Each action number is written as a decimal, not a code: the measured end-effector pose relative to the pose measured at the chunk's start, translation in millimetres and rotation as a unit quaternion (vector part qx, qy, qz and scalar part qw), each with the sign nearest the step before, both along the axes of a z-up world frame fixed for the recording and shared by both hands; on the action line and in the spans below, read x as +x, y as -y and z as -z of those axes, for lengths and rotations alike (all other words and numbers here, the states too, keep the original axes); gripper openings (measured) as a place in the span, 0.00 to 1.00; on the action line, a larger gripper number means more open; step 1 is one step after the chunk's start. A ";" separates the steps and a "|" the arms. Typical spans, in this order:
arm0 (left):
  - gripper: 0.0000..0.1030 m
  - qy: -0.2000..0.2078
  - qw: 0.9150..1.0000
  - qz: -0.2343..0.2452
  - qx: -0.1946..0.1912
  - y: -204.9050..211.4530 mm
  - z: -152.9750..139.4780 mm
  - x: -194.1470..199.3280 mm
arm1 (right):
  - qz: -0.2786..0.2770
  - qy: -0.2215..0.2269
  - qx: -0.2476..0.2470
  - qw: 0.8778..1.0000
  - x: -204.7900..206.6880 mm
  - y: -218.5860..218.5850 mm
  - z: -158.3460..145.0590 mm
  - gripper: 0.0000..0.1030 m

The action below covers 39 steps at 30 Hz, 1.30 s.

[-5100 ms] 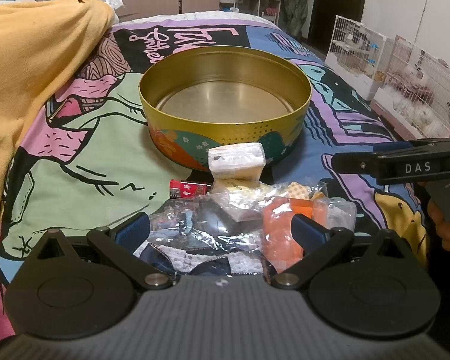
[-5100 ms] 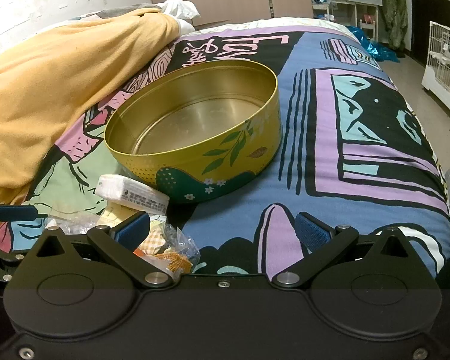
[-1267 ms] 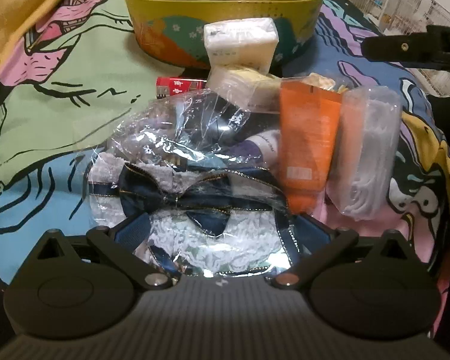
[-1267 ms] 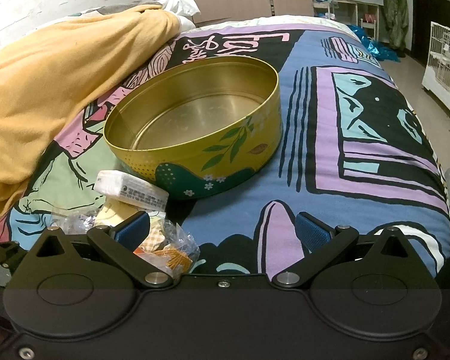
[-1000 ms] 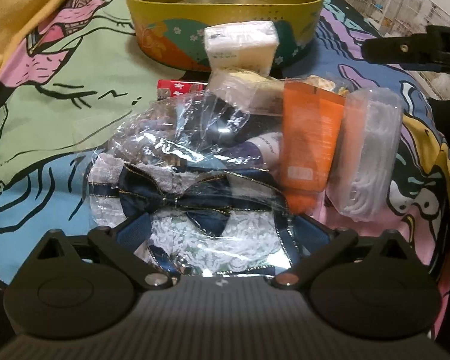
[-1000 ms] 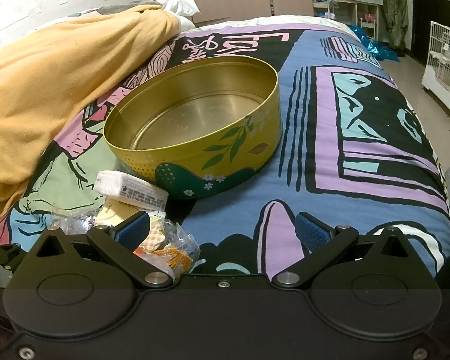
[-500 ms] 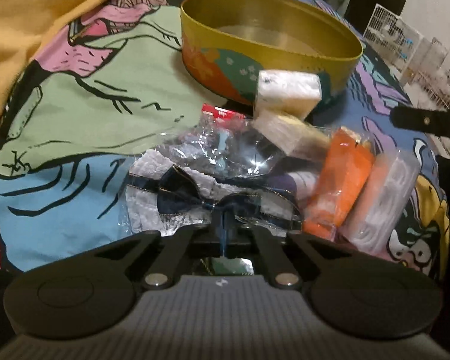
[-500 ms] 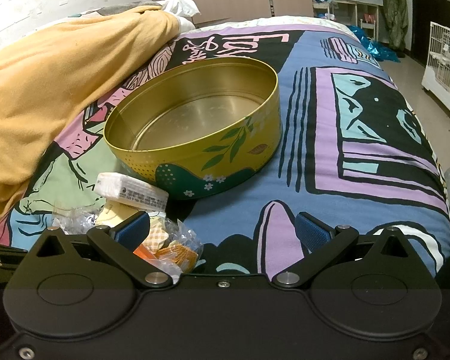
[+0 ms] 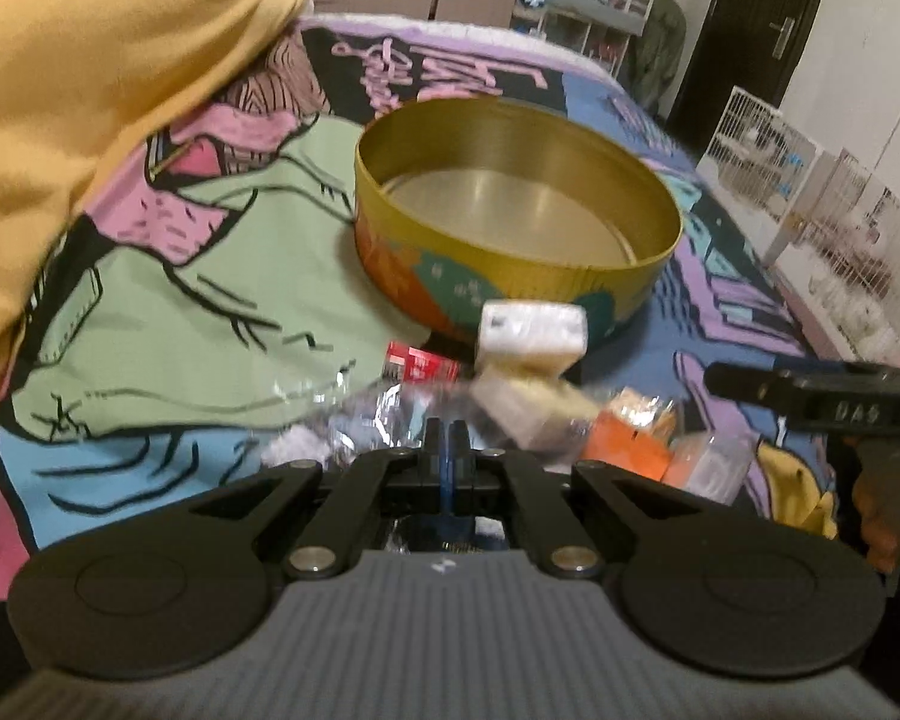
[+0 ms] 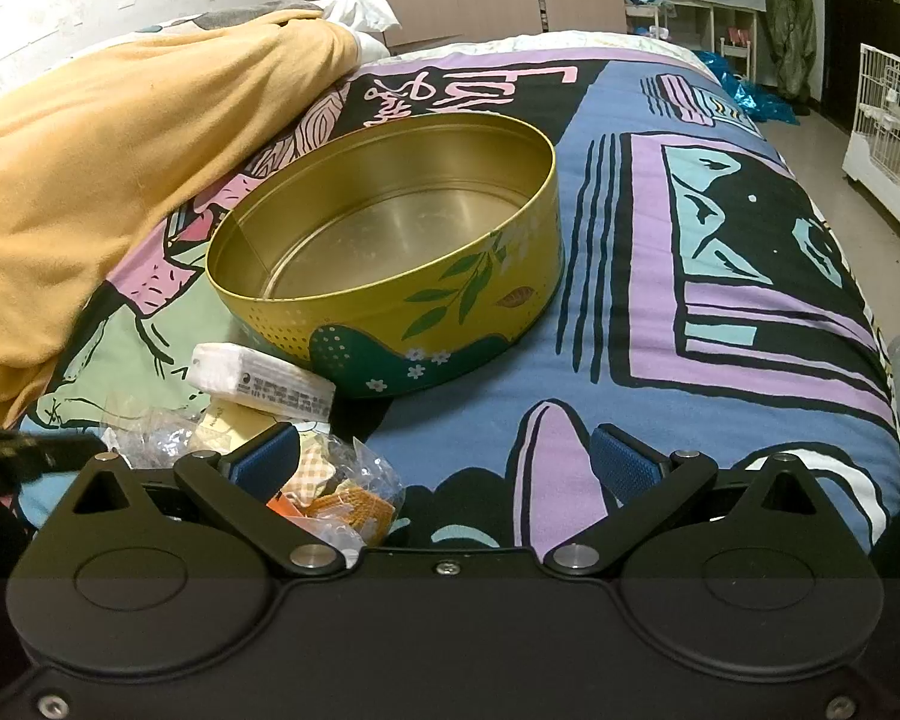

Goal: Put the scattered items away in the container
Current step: 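Lift the bow bag with the left tool off the pile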

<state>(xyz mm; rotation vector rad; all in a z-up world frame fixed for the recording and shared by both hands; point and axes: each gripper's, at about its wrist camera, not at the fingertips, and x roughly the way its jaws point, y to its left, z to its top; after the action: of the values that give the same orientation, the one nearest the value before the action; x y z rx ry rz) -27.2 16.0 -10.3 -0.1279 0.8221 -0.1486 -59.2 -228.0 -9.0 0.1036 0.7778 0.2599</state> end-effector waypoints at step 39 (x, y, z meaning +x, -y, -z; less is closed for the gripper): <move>1.00 -0.077 0.994 0.070 0.038 7.4 30.3 1.6 | -0.004 0.003 -0.002 1.000 -1.5 -0.9 -0.7 1.00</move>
<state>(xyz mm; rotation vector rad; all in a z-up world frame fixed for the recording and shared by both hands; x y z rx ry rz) -25.6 8.6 -40.7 -0.0110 0.9895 -0.2411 -60.7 -227.1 -8.2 0.0955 0.7728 0.2668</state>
